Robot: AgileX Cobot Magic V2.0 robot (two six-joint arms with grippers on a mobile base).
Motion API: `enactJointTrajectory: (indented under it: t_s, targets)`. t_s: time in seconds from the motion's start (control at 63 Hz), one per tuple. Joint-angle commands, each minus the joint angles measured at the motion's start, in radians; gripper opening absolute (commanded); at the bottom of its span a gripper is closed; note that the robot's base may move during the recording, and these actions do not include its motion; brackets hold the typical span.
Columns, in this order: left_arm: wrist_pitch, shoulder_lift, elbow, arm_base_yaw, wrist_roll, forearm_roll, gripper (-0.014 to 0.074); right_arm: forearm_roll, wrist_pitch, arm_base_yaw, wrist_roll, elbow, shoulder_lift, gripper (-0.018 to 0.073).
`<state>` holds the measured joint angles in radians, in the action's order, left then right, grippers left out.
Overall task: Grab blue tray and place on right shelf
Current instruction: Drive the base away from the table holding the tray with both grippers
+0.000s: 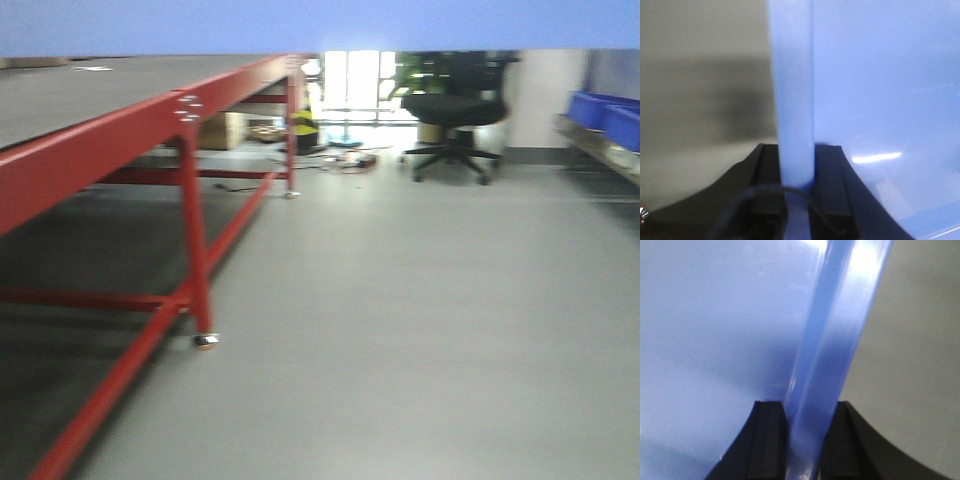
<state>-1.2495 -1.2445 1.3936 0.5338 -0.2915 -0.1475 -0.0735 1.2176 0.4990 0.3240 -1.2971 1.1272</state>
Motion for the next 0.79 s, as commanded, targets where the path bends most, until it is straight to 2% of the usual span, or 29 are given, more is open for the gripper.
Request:
enactJointTrajectory:
  t_s: [0.0, 0.777]
  targets:
    - [-0.089, 0.027, 0.033, 0.009, 0.032, 0.0, -0.0048, -0.044, -0.026, 0.002, -0.043, -0.033, -0.021, 0.0057]
    - [-0.089, 0.027, 0.033, 0.009, 0.032, 0.0, -0.0048, -0.044, -0.026, 0.002, -0.043, -0.033, -0.021, 0.0057]
